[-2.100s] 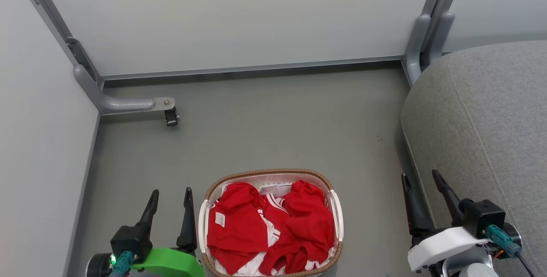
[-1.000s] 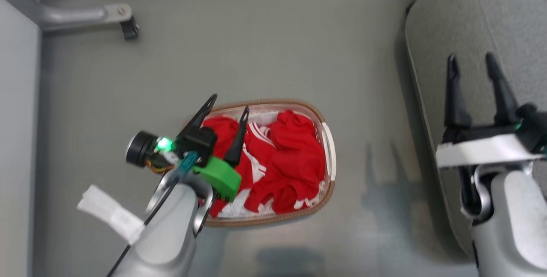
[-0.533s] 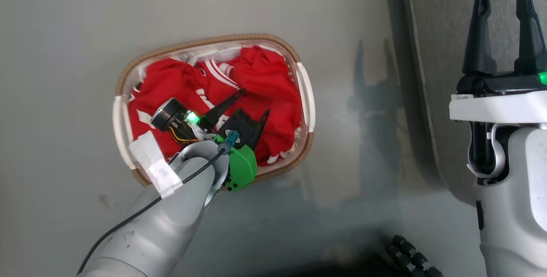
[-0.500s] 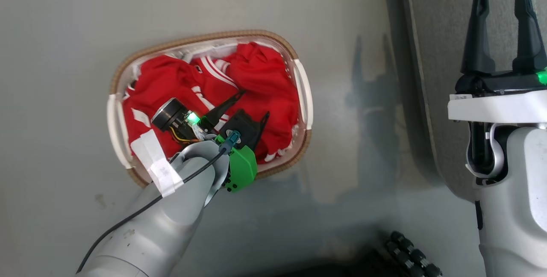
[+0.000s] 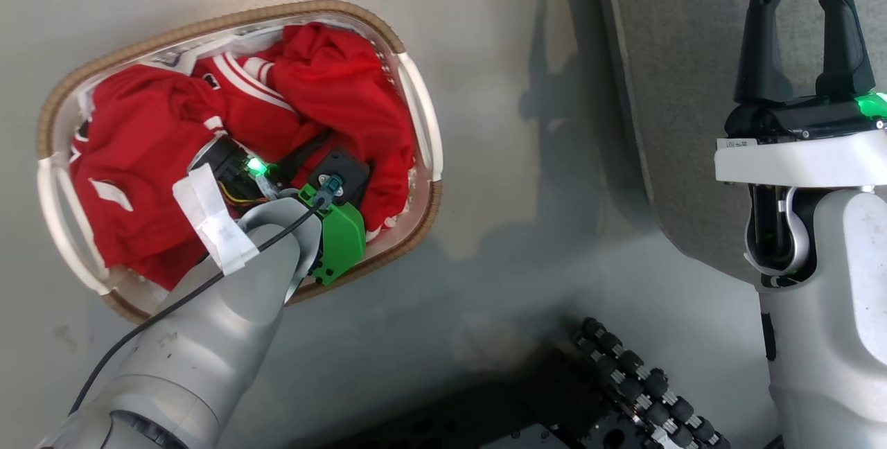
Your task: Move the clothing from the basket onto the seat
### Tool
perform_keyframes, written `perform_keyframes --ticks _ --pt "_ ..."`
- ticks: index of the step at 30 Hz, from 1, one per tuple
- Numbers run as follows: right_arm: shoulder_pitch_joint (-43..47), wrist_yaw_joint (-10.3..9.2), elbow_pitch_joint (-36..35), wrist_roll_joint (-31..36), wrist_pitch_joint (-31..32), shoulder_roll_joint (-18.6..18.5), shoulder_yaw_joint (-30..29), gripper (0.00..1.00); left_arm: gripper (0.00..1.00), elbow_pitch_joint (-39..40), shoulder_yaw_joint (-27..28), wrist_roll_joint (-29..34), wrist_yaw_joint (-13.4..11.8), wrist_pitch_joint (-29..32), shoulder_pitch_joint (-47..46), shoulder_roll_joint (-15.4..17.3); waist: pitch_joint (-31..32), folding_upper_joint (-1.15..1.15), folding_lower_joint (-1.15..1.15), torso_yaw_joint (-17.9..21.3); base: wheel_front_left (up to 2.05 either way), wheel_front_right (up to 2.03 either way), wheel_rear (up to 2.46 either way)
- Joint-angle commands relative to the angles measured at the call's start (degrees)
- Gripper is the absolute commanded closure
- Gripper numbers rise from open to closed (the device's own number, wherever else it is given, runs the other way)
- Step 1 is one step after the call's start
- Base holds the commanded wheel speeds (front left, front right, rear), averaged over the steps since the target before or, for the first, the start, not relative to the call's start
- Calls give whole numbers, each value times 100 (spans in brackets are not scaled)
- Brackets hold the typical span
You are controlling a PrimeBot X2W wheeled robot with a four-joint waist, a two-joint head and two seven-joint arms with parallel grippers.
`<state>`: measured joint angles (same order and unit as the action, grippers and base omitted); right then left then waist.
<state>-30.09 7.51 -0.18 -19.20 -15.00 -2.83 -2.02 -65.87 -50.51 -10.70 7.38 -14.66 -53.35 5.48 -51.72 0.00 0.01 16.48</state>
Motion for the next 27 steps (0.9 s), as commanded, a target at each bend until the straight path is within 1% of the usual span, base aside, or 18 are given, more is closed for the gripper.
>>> perform_keyframes --ticks 1,2,3,4,5,9,15,21,27 --pt "-65 -4 13 -50 -28 -11 -7 0 0 -73 -54 -78 15 34 -82 16 -145 0 -1 161 0 0 0" --pt "-54 -4 26 -61 -28 -10 -7 0 18 -111 -83 -129 15 33 -109 -3 -136 0 -1 159 0 0 0" --pt "-40 -4 39 -59 -28 -11 -9 0 56 -134 -94 -178 15 22 -130 -16 -125 0 -1 153 0 0 0" --pt "-20 -4 54 -53 -28 -11 -12 0 85 -161 -116 -206 15 17 -148 -27 -101 0 -1 134 0 0 0" --pt "-3 -4 65 -45 -28 -11 -14 0 100 -178 -138 -225 15 10 -149 -36 -81 0 -1 118 0 0 0" --pt "47 -4 166 17 -28 -13 -51 0 100 -188 -218 -342 15 -8 -99 -98 115 0 -1 -13 0 0 0" --pt "172 -4 387 233 -28 -16 -143 0 100 124 -239 -553 15 -65 106 -177 696 0 -1 -304 0 0 0" --pt "484 -4 625 552 -28 -18 -285 0 100 834 -278 -584 15 -55 327 -114 1589 0 -1 -680 0 0 0" --pt "1036 -4 867 818 -28 -20 -349 0 100 1541 -427 -692 16 -51 615 -82 2656 0 -1 -1042 0 0 0"
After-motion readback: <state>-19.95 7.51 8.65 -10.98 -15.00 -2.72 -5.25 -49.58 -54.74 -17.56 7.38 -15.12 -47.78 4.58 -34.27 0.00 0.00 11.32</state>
